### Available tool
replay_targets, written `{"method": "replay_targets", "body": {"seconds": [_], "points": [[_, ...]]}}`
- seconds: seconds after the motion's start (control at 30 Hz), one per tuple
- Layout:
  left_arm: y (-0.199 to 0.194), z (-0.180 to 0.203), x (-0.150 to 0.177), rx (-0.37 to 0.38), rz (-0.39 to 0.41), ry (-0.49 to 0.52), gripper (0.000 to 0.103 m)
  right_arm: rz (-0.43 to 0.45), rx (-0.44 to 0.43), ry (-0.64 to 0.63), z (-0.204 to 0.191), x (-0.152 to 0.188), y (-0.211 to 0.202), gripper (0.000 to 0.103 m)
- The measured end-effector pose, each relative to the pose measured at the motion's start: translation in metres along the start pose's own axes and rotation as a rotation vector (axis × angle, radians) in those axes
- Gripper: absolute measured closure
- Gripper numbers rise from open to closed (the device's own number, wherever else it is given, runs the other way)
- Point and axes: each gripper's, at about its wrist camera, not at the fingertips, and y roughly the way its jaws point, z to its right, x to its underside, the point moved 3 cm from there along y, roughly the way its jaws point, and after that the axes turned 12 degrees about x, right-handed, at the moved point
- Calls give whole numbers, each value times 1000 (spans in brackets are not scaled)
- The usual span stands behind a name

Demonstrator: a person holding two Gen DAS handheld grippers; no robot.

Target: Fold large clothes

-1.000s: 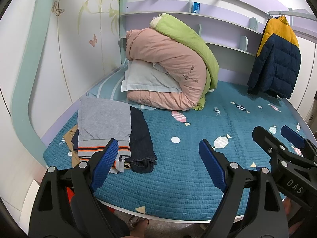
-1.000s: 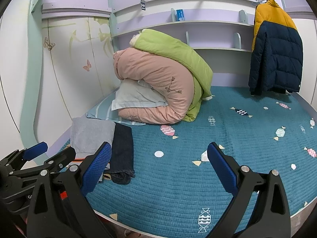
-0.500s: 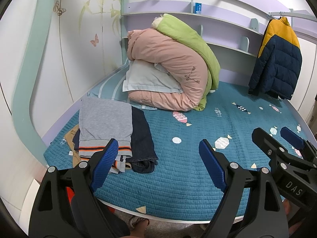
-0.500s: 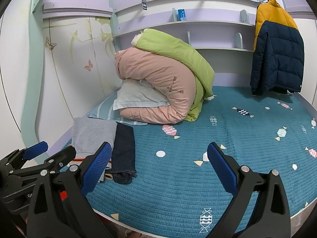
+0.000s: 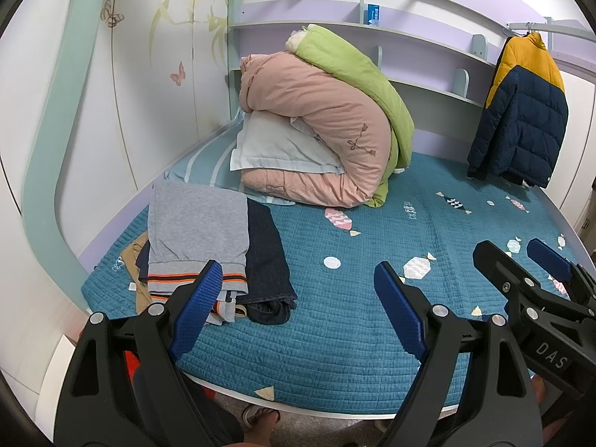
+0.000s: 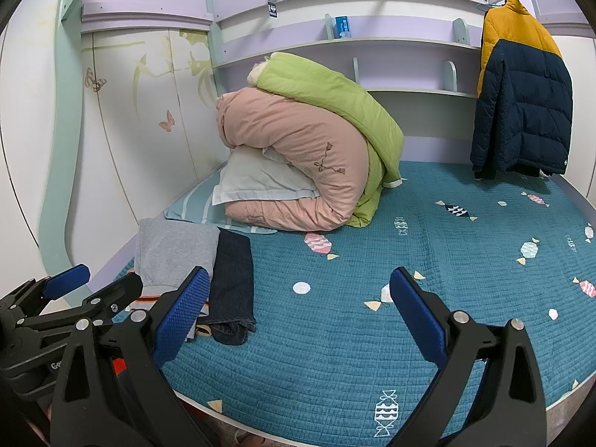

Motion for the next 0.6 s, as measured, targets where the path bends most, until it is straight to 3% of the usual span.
{"method": "replay_targets", "body": {"seconds": [0.6], "points": [[-1,0,-1,-1,1,-1,19,1,1,-2,-1,0,0,9]]}}
